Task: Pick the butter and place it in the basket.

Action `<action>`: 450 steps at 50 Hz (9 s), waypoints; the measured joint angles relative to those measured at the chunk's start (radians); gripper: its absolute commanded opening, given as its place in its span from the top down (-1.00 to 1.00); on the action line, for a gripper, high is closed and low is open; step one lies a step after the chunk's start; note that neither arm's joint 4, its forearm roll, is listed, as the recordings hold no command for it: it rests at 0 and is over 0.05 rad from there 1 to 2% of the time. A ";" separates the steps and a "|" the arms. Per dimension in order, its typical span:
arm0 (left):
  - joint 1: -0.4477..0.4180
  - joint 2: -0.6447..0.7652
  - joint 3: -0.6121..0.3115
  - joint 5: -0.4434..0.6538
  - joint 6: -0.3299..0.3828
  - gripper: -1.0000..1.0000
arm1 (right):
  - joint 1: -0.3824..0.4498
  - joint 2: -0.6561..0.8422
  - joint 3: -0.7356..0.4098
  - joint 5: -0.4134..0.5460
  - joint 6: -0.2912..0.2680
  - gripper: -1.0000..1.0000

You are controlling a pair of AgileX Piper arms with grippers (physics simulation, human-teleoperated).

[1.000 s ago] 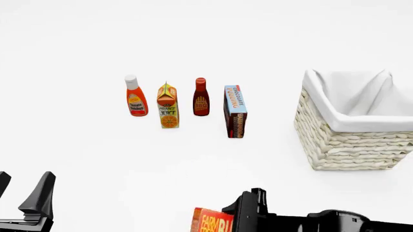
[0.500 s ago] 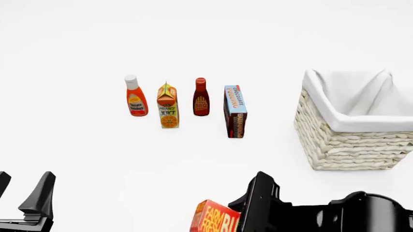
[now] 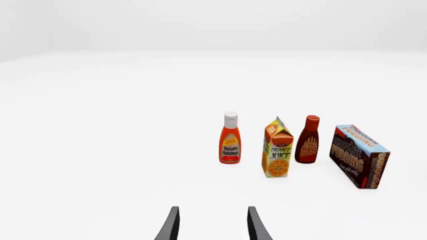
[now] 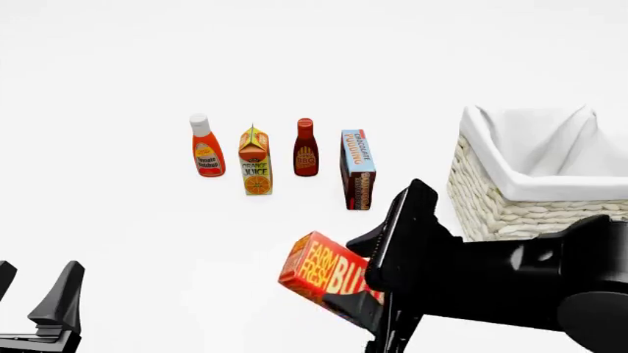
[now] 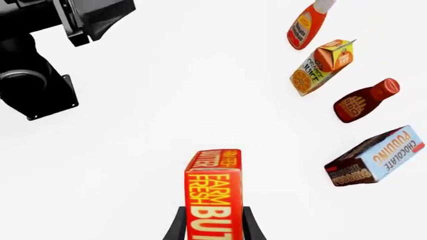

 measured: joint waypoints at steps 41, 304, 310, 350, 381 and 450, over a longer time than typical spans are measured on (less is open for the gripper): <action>0.000 0.000 0.000 0.000 0.000 -1.00 | -0.084 -0.076 -0.294 0.116 0.095 1.00; 0.000 0.000 0.000 0.000 0.000 -1.00 | -1.152 0.387 -1.018 0.469 1.067 1.00; 0.000 0.000 0.000 0.000 0.000 -1.00 | -1.163 0.377 -0.982 0.458 1.075 1.00; 0.000 0.000 0.000 0.000 0.000 -1.00 | -1.217 0.376 -0.765 0.352 1.178 1.00; 0.000 0.000 0.000 0.000 0.000 -1.00 | -1.255 0.419 -0.683 0.296 1.252 1.00; 0.000 0.000 0.000 0.000 0.000 -1.00 | -1.293 0.467 -0.600 0.207 1.328 1.00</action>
